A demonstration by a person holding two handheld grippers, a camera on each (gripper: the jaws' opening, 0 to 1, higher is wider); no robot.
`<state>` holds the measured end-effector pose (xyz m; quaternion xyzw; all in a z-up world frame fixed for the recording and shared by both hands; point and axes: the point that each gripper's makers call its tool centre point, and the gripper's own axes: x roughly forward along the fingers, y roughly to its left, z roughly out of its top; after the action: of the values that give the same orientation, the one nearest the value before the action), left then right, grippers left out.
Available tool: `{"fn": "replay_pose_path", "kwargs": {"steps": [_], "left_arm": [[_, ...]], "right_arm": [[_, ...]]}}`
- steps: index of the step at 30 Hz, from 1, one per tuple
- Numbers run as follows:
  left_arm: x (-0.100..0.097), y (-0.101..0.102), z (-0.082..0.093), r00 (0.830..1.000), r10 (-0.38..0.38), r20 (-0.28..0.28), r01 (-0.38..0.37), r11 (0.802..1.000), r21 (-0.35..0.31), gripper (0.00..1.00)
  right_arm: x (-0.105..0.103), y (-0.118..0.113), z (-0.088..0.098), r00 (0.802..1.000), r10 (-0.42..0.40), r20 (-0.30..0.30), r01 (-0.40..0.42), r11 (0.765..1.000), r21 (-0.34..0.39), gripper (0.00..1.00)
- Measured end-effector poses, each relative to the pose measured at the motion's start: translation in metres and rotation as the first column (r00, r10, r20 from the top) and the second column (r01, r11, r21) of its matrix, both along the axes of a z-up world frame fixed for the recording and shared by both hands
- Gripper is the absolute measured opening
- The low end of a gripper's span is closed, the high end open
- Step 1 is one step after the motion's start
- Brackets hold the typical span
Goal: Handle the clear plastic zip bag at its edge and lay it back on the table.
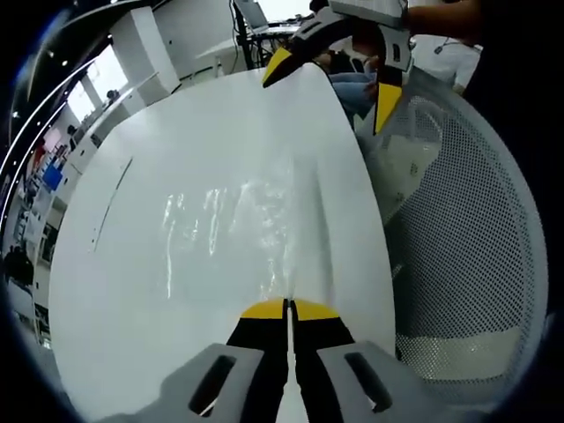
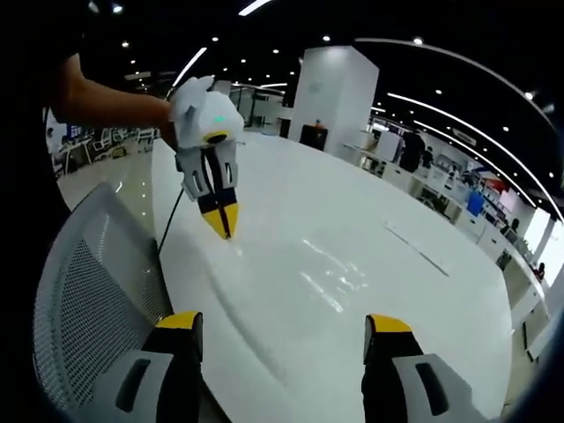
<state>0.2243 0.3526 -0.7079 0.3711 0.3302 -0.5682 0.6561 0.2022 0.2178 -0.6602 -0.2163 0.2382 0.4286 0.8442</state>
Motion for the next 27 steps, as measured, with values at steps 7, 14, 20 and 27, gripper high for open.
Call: {"fn": "replay_pose_path", "kwargs": {"steps": [7, 14, 20, 27], "left_arm": [[0.001, -0.002, 0.003, 1.000, -0.002, 0.004, 0.002, 1.000, -0.006, 0.00], [0.002, -0.005, 0.005, 1.000, 0.005, 0.003, -0.005, 1.000, -0.014, 0.00], [0.003, -0.006, 0.007, 1.000, 0.004, 0.005, -0.004, 1.000, -0.016, 0.00], [0.003, -0.008, 0.009, 1.000, 0.001, 0.006, -0.001, 1.000, -0.017, 0.00]], "right_arm": [[0.001, 0.004, -0.002, 1.000, 0.022, 0.000, -0.022, 1.000, -0.009, 0.73], [0.003, 0.009, -0.004, 0.999, 0.047, 0.005, -0.047, 0.999, -0.015, 0.72], [0.006, 0.014, -0.003, 0.998, 0.068, 0.011, -0.068, 0.997, -0.027, 0.71], [0.010, 0.020, -0.004, 0.996, 0.089, 0.018, -0.088, 0.996, -0.028, 0.67]]}}
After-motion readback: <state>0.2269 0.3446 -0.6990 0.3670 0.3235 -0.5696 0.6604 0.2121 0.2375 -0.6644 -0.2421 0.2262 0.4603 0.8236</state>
